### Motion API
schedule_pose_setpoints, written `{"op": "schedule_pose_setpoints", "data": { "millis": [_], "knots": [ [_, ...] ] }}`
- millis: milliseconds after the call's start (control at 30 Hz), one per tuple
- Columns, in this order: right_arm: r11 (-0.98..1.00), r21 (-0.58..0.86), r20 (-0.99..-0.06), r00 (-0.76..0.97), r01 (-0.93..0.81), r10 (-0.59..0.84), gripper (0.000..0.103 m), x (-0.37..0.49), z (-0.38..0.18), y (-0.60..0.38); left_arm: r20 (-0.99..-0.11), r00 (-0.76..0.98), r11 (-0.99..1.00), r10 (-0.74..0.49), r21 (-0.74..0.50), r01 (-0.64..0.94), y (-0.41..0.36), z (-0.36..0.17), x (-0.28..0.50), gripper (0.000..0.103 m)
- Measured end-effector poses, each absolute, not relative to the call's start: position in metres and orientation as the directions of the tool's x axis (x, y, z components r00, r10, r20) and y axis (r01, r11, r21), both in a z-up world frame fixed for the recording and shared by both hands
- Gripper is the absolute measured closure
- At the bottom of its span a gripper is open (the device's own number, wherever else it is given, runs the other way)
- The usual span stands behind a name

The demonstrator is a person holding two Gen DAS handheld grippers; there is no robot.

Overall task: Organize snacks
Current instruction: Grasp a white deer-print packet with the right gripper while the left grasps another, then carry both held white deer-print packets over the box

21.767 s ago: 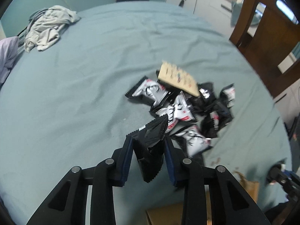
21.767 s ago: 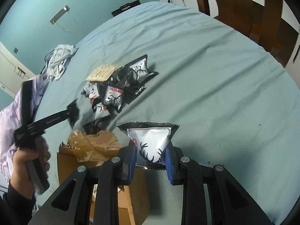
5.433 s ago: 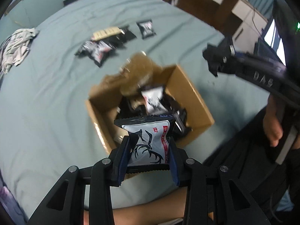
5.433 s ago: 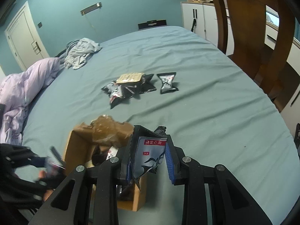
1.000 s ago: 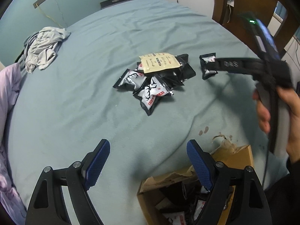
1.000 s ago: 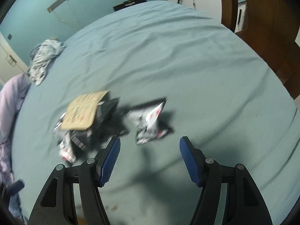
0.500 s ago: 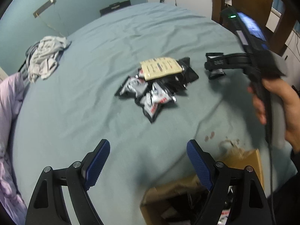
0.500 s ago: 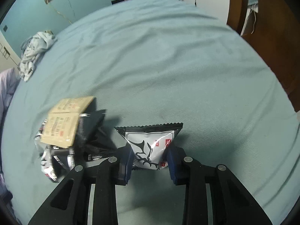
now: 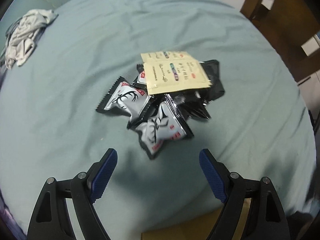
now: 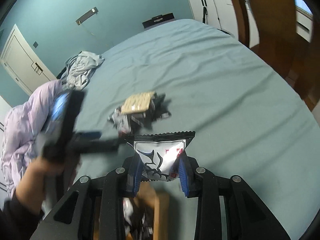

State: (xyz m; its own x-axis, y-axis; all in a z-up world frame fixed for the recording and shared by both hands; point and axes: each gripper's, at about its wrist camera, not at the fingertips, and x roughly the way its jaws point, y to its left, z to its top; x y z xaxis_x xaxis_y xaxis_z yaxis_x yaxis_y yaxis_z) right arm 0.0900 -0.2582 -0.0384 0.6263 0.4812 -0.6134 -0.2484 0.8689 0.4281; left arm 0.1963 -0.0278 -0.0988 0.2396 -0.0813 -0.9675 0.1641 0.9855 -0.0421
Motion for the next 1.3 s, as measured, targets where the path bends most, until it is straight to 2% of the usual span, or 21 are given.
{"op": "schedule_pose_setpoints", "data": {
  "millis": [167,200,267,367,500,633,933,1133,1300],
  "knots": [
    [0.892,0.401,-0.624,0.651,-0.208,0.433,0.073,0.052,-0.054,-0.273,-0.969,0.221,0.986,-0.110,-0.077,0.150,-0.030,-0.111,0.215,0.018],
    [0.896,0.398,-0.636,0.645,-0.197,0.424,0.073,0.050,-0.058,-0.273,-0.970,0.214,0.984,-0.116,-0.083,0.157,-0.032,-0.114,0.217,0.022],
    [0.897,0.406,-0.653,0.631,-0.174,0.418,0.073,0.054,-0.059,-0.268,-0.973,0.186,0.980,-0.138,-0.106,0.169,-0.034,-0.120,0.219,0.044],
    [0.888,0.437,-0.657,0.622,-0.146,0.426,0.073,0.064,-0.059,-0.265,-0.968,0.215,0.979,-0.129,-0.090,0.180,-0.037,-0.122,0.215,0.048],
    [0.891,0.436,-0.680,0.601,-0.128,0.419,0.073,0.076,-0.065,-0.260,-0.956,0.261,0.976,-0.132,-0.079,0.204,-0.035,-0.109,0.197,0.069],
    [0.902,0.412,-0.679,0.615,-0.132,0.400,0.073,0.072,-0.064,-0.255,-0.934,0.287,0.972,-0.214,-0.175,0.156,-0.015,-0.081,0.174,0.070],
    [0.895,0.423,-0.666,0.621,-0.143,0.413,0.073,0.058,-0.063,-0.256,-0.882,0.401,0.962,-0.249,-0.177,0.207,-0.001,-0.010,0.094,0.070],
    [0.905,0.389,-0.674,0.616,-0.171,0.406,0.073,0.055,-0.062,-0.248,-0.854,0.425,0.939,-0.301,-0.187,0.289,-0.006,0.017,0.053,0.070],
    [0.869,0.419,-0.632,0.603,-0.263,0.487,0.073,0.036,-0.052,-0.247,-0.850,0.411,0.917,-0.330,-0.186,0.352,-0.013,0.020,0.008,0.069]
  ]
}}
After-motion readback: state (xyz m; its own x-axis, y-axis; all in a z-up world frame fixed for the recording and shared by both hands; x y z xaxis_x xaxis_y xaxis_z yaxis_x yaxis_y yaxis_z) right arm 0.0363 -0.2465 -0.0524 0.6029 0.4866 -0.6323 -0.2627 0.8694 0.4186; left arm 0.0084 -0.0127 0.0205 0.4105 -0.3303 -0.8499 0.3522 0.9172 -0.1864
